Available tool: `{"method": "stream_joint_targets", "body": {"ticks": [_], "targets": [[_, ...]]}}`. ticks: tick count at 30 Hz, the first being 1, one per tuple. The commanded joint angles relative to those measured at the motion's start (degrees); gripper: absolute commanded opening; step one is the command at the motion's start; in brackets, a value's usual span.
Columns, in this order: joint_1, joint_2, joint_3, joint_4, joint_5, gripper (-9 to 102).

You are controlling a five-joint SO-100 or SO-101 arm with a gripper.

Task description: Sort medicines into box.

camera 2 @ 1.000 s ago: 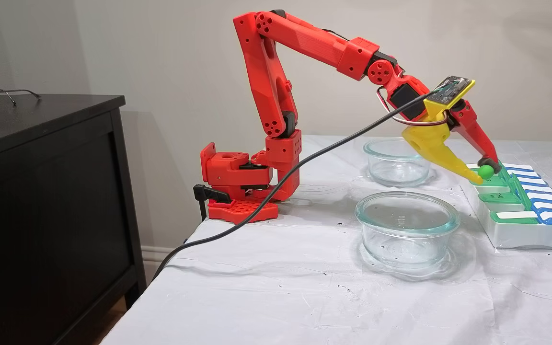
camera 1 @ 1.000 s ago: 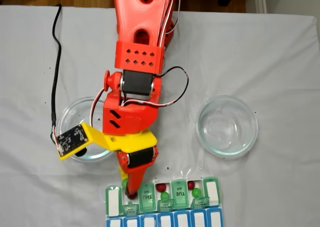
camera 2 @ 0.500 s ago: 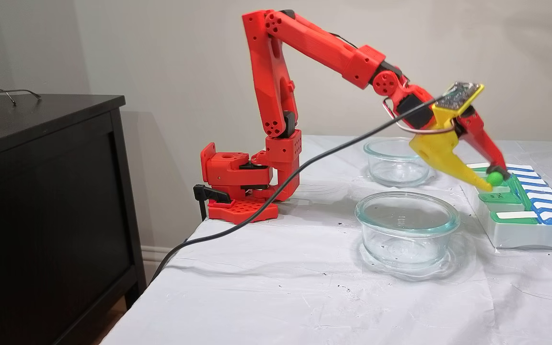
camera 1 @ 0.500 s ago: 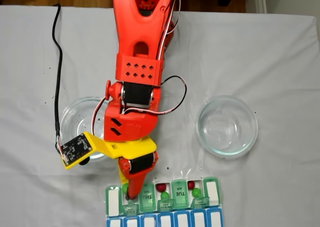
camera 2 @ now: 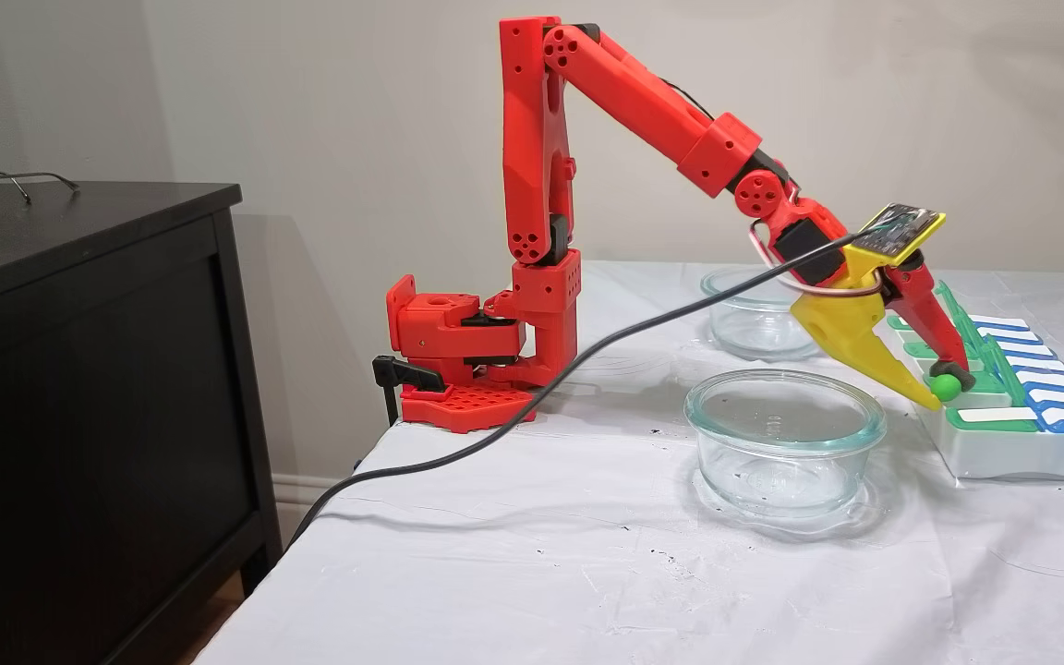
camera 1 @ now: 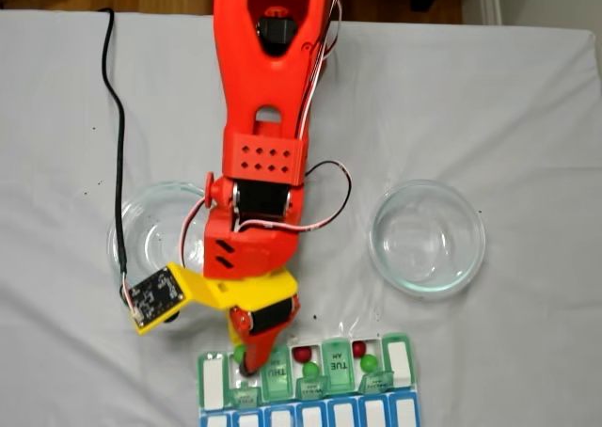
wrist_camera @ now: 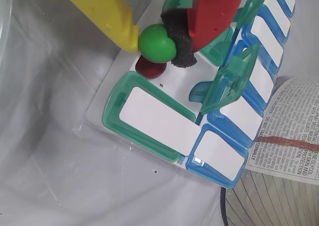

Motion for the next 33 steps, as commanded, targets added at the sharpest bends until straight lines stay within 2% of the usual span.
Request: {"method": "stream_joint_targets", "body": {"ticks": [1,18,25,33], "targets": [[-0.4,-1.2,-6.2,-2.7,0.0,0],[1.8,8.3,-5.2,4.1,-0.4,0],[2.0,17.9,2.8,4.6,-2.6,0],[2.3,15.8,1.8,1.3,-1.8,0]]}}
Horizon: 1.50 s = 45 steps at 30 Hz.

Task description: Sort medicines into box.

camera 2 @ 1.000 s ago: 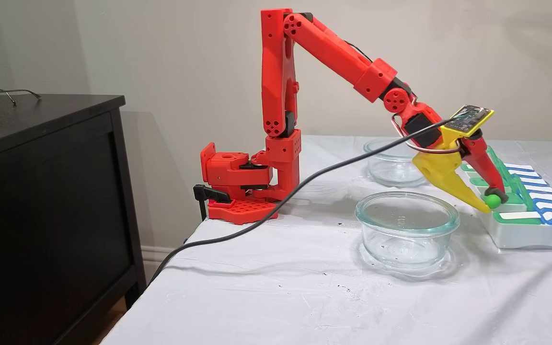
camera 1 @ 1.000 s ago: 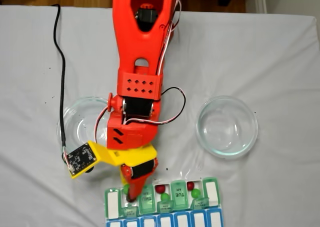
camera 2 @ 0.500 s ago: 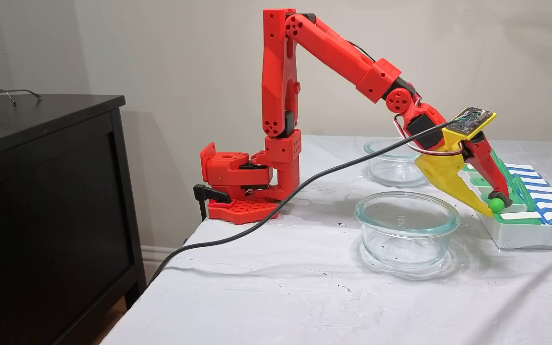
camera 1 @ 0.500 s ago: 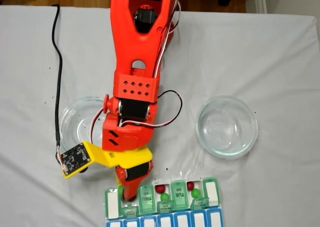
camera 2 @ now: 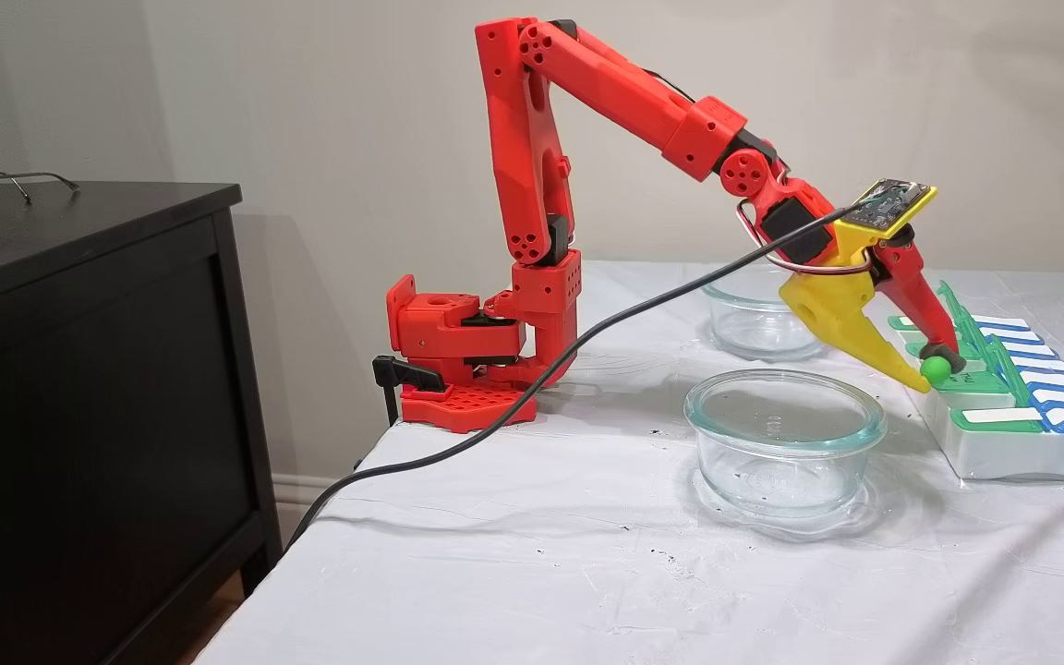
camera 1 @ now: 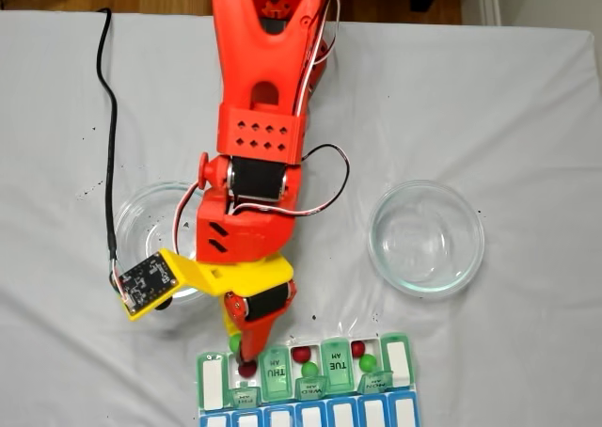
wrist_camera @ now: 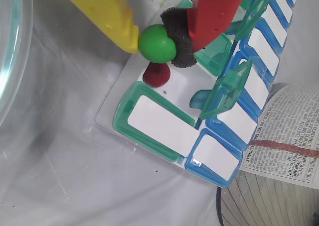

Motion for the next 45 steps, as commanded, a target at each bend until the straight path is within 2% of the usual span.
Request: {"method": "stream_joint_targets", "body": {"ticks": [1,6,14,24,36,42,45], "targets": [[0.4,5.1,-2.0,-3.3,0.4,0],[0.1,4.4,-0.8,-6.3,0.4,0],[-1.0,-6.9,-9.6,-6.5,-0.4,0],[-0.4,-6.2,-10.0,-7.2,0.3,0],[0.8,-2.5,-12.3,1.2,-1.7,0],[1.2,-1.4,-12.6,1.6,-1.6,0],[1.3,-0.4,-11.3,-1.5,-1.1,0]]}}
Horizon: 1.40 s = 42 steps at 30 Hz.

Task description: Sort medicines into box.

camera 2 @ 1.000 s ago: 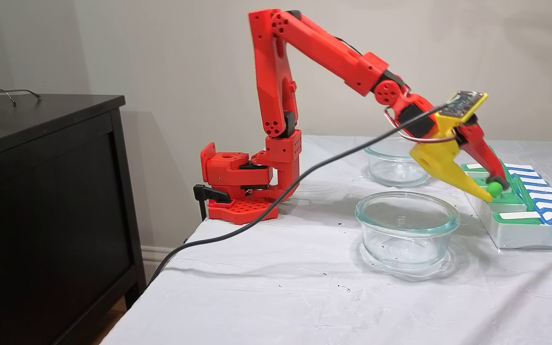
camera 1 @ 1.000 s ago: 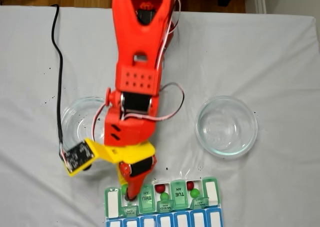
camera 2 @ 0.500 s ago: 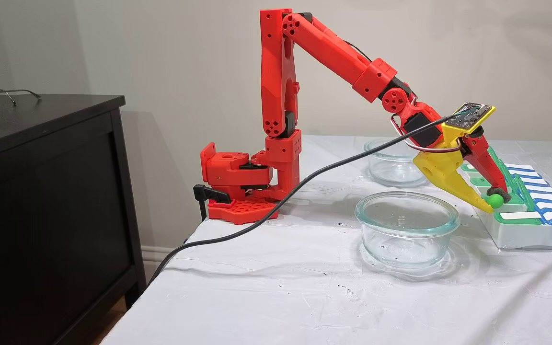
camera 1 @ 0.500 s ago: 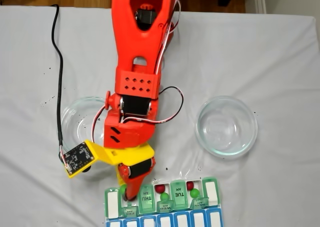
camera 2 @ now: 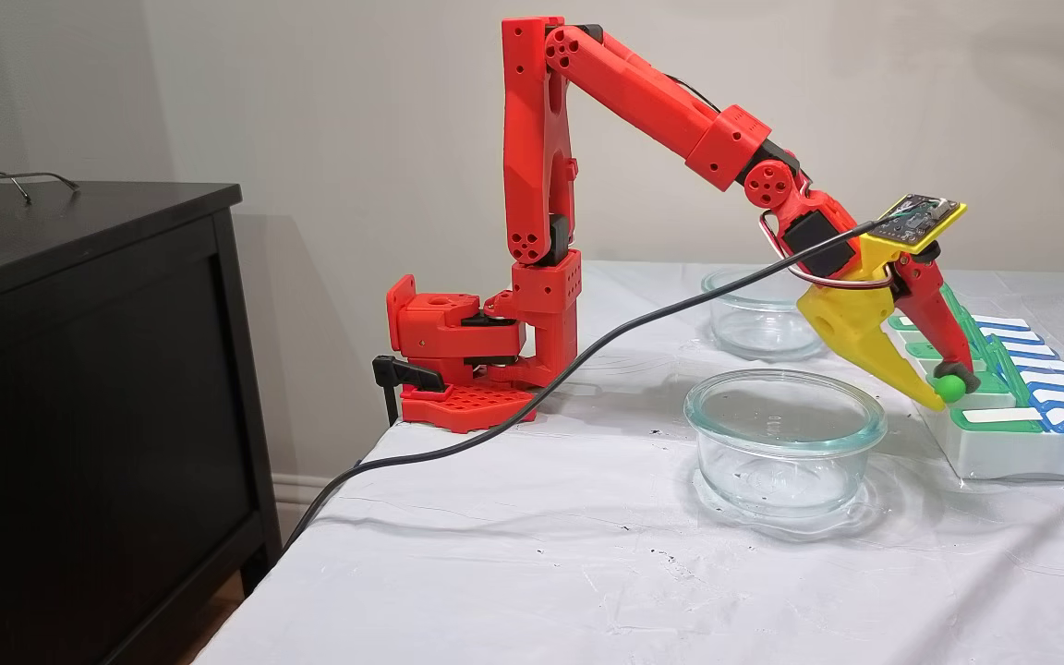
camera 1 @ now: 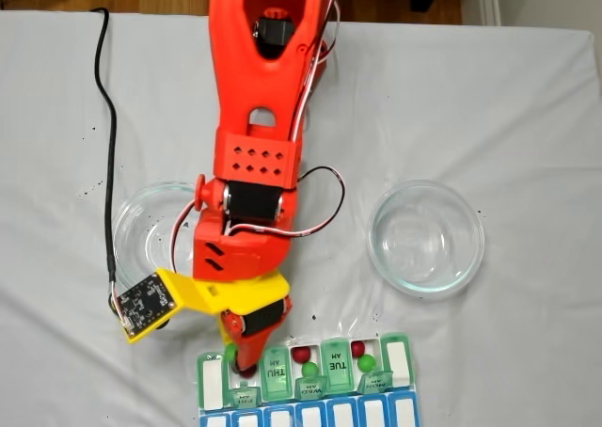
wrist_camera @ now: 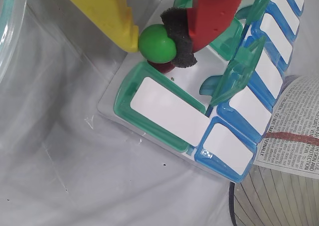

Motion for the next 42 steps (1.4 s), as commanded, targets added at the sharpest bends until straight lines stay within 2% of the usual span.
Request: {"method": "stream_joint_targets", "body": {"ticks": [1,8,12,28,42], "targets": [[0.6,7.2,-5.0,-2.9,0.4,0],[1.0,9.0,-4.8,-3.1,0.8,0],[0.1,9.4,-2.9,-5.8,1.9,0],[-2.1,3.3,-3.6,-9.0,2.6,0],[-1.2,9.8,-1.8,-5.1,1.5,0]]}}
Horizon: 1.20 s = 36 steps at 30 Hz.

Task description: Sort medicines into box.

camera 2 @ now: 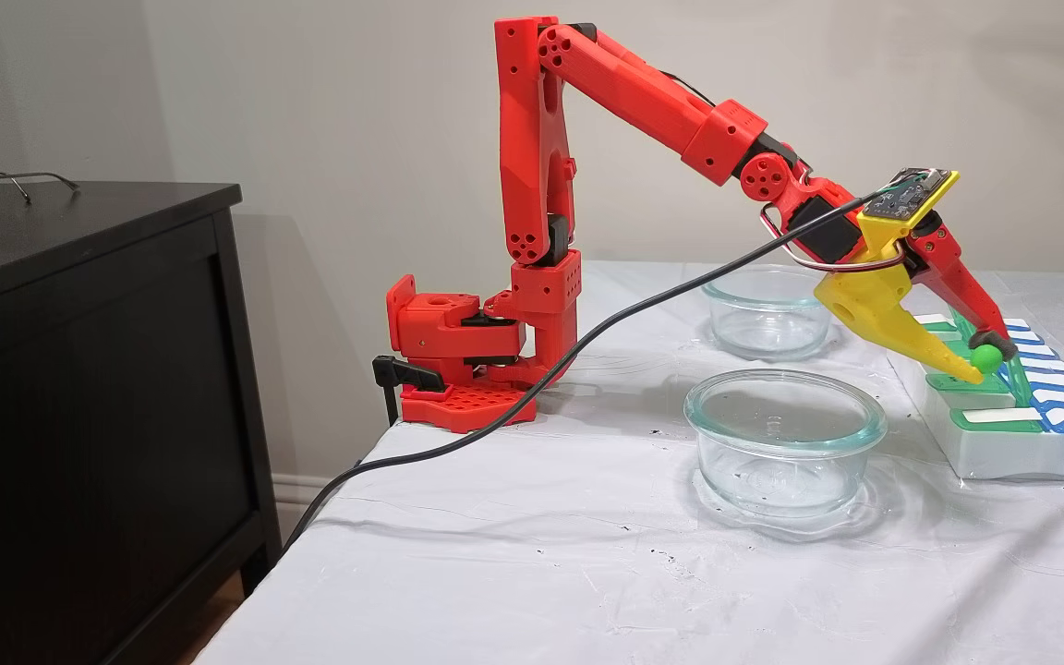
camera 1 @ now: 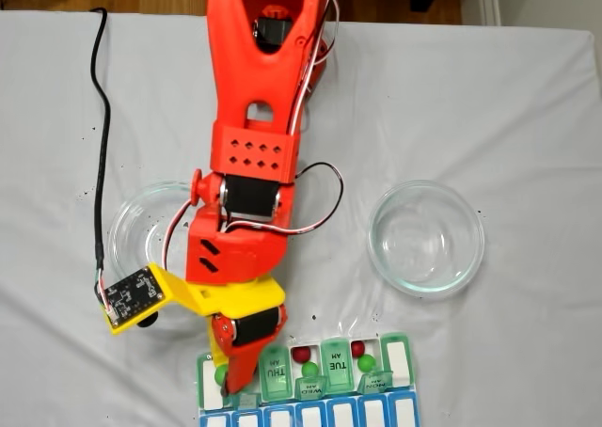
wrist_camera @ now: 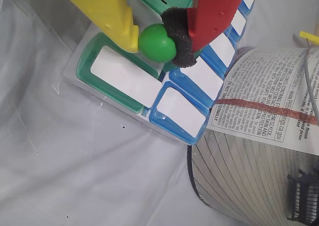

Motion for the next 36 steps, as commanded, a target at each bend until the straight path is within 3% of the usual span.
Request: {"method": "stream_joint_targets", "body": {"ticks": [1,9,36], "targets": [[-0.4,7.9,-1.7,0.4,-0.6,0],[0.3,12.9,-3.5,8.7,-1.6,0],[-1.6,8.1,-2.2,7.9,-7.3,0]]}}
